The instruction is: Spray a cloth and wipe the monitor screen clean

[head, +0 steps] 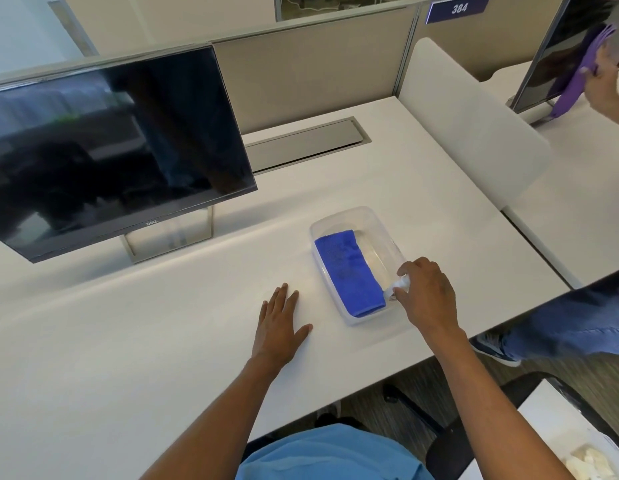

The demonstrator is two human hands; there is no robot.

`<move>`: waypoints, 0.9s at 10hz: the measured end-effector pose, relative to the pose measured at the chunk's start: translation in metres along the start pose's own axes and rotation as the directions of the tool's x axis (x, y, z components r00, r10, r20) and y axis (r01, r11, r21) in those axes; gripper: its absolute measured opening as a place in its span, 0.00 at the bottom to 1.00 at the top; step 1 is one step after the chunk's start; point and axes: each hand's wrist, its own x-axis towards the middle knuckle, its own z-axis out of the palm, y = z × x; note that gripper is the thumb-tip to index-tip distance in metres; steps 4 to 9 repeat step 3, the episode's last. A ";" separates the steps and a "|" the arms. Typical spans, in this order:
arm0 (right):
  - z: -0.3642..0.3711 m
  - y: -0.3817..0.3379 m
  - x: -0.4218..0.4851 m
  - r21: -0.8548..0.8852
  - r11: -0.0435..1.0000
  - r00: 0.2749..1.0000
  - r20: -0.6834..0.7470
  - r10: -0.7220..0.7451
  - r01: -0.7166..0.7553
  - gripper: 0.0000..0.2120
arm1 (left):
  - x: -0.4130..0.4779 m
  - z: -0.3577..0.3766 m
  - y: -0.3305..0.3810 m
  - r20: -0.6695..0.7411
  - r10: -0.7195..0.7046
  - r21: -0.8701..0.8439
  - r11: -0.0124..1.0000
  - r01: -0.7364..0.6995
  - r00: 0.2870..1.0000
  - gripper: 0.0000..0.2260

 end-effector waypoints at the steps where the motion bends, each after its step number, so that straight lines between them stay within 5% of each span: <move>1: 0.000 0.002 0.001 0.019 1.000 1.000 0.000 -0.011 0.011 0.17 | -0.002 -0.001 0.000 -0.017 0.000 0.004 1.000 0.000 1.000 0.35; 9: -0.004 0.011 0.006 0.084 0.996 0.998 -0.058 -0.035 0.040 0.18 | -0.006 0.005 0.001 -0.082 0.003 0.026 1.000 -0.001 0.997 0.31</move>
